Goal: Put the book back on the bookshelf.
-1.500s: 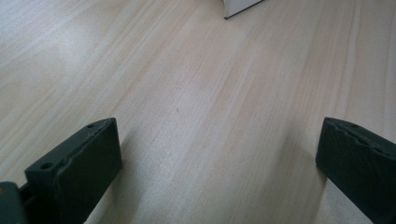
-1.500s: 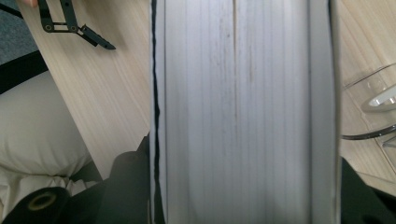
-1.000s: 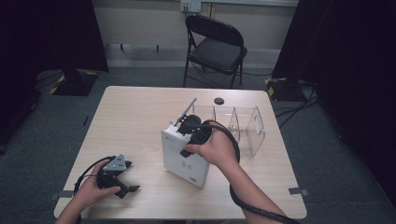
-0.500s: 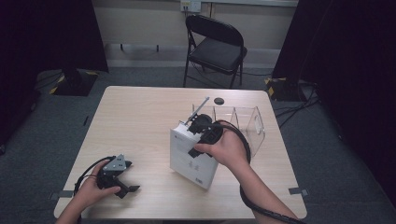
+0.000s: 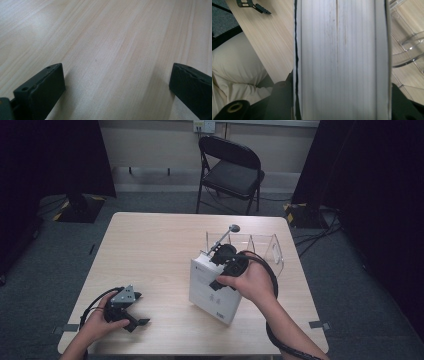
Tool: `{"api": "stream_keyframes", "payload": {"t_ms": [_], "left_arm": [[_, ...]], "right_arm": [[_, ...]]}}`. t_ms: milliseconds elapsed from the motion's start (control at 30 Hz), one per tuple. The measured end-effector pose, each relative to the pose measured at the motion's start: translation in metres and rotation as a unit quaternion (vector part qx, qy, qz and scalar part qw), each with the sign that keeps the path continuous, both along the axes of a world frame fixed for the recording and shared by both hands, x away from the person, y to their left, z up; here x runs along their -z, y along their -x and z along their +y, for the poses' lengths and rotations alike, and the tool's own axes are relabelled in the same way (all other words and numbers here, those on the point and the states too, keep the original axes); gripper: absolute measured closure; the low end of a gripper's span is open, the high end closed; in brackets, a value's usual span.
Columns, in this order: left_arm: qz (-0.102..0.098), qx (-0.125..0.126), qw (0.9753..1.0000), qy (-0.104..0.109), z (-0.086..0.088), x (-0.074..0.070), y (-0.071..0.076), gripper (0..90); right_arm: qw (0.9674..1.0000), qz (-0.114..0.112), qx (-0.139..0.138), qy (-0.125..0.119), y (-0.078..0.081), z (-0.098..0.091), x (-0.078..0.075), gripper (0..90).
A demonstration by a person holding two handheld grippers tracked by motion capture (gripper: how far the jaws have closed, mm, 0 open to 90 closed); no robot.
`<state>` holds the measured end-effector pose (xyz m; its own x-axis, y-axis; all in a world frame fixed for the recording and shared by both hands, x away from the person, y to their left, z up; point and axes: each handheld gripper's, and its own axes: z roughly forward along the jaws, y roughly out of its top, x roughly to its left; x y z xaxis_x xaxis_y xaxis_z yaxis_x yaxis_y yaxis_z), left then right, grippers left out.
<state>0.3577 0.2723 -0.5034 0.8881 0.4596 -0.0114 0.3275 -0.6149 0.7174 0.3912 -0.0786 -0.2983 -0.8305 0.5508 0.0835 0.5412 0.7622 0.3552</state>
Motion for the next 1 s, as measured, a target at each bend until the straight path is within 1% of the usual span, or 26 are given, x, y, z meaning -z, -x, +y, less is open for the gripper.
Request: {"api": "stream_keyframes", "payload": {"t_ms": [100, 267, 333, 400, 467, 567, 667, 700, 733, 833, 933, 967, 1000], "left_arm": [[0.000, 0.000, 1.0000, 0.000, 0.000, 0.000, 0.000, 0.0], [0.000, 0.000, 1.0000, 0.001, 0.000, 0.000, 0.000, 0.0], [0.000, 0.000, 1.0000, 0.001, 0.000, 0.000, 0.000, 0.0], [0.000, 0.000, 1.0000, 0.001, 0.000, 0.000, 0.000, 0.0], [0.000, 0.000, 1.0000, 0.001, 0.000, 0.000, 0.000, 0.0], [0.000, 0.001, 1.0000, 0.001, 0.000, 0.000, 0.000, 0.0], [0.000, 0.000, 1.0000, 0.001, 0.000, 0.000, 0.000, 0.0], [0.000, 0.000, 1.0000, 0.001, 0.000, 0.000, 0.000, 0.0], [0.000, 0.000, 1.0000, 0.001, 0.000, 0.000, 0.000, 0.0], [0.000, 0.000, 1.0000, 0.001, 0.000, 0.000, 0.000, 0.0], [0.000, 0.000, 1.0000, 0.001, 0.000, 0.000, 0.000, 0.0], [0.000, 0.000, 1.0000, 0.001, 0.000, 0.000, 0.000, 0.0], [0.000, 0.000, 1.0000, 0.001, 0.000, 0.000, 0.000, 0.0]], "right_arm": [[1.0000, 0.005, 0.003, -0.001, 0.000, -0.004, 0.001, 52.2], [0.9999, 0.004, 0.011, 0.000, 0.001, -0.010, 0.003, 52.2], [0.9999, 0.005, 0.015, -0.002, 0.001, -0.016, 0.003, 52.2], [0.9999, 0.004, 0.017, 0.001, 0.001, -0.017, 0.003, 52.2], [0.9997, 0.005, 0.020, 0.010, 0.003, -0.022, 0.001, 52.2], [0.9997, 0.003, 0.018, 0.015, 0.004, -0.026, 0.000, 52.2], [0.9997, 0.003, 0.021, 0.015, 0.005, -0.029, -0.001, 52.2], [0.9997, 0.003, 0.022, 0.012, 0.005, -0.030, -0.001, 52.2], [0.9997, 0.003, 0.024, 0.010, 0.005, -0.035, -0.002, 52.2], [0.9996, 0.005, 0.027, 0.011, 0.006, -0.037, -0.002, 52.2], [0.9996, -0.001, 0.024, 0.015, 0.008, -0.038, -0.001, 52.2], [0.9995, 0.003, 0.028, 0.016, 0.008, -0.038, -0.001, 52.3], [0.9996, 0.004, 0.026, 0.013, 0.008, -0.039, -0.001, 52.2]]}}
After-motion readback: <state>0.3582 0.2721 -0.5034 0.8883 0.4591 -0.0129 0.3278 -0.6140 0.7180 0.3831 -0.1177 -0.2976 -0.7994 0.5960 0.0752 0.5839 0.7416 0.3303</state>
